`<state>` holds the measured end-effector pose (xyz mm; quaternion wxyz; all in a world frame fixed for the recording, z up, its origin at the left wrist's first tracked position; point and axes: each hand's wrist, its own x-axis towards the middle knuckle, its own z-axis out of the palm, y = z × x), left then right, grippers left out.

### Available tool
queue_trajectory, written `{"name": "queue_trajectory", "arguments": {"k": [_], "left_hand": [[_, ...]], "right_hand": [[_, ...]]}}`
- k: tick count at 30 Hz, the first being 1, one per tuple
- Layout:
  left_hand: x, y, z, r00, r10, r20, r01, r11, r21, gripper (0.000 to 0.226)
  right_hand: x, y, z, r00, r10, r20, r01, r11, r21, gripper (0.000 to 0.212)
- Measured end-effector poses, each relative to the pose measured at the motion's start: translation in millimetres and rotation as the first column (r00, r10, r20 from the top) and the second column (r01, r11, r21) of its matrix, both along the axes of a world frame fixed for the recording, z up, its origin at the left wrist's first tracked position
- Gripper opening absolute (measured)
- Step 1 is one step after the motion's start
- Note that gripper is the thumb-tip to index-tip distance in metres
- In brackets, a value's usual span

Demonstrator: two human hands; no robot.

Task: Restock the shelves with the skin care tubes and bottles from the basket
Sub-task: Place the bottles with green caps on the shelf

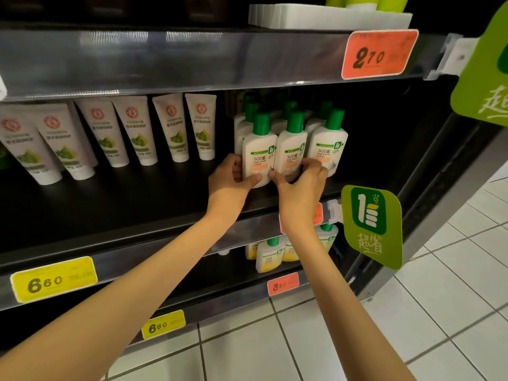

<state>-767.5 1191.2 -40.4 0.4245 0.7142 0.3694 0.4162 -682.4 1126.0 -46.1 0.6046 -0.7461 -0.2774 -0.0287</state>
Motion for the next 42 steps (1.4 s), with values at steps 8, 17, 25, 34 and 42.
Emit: {"name": "queue_trajectory", "arguments": {"k": [8, 17, 25, 34, 42], "left_hand": [[-3.5, 1.2, -4.4, 0.998, 0.068, 0.003, -0.068, 0.998, 0.013, 0.030], [-4.6, 3.4, -5.9, 0.995, 0.096, -0.016, -0.095, 0.995, 0.025, 0.033], [-4.2, 1.0, -4.8, 0.996, 0.089, -0.019, -0.088, 0.995, 0.051, 0.034], [-0.9, 1.0, -4.2, 0.999, 0.049, 0.006, -0.049, 0.998, 0.047, 0.033], [2.3, 3.7, -3.8, 0.999, 0.027, -0.041, -0.025, 0.998, 0.062, 0.034]], "right_hand": [[2.8, -1.2, 2.0, 0.999, 0.031, -0.026, -0.032, 0.998, -0.048, 0.058], [1.5, 7.1, -0.9, 0.998, -0.045, 0.040, 0.050, 0.988, -0.143, 0.063], [2.1, 5.1, 0.9, 0.999, -0.051, 0.007, 0.051, 0.998, -0.040, 0.064], [3.4, 1.6, -1.0, 0.998, -0.060, 0.009, 0.060, 0.998, -0.010, 0.056], [4.0, -0.5, 1.8, 0.997, -0.073, 0.003, 0.073, 0.997, -0.035, 0.047]]}}
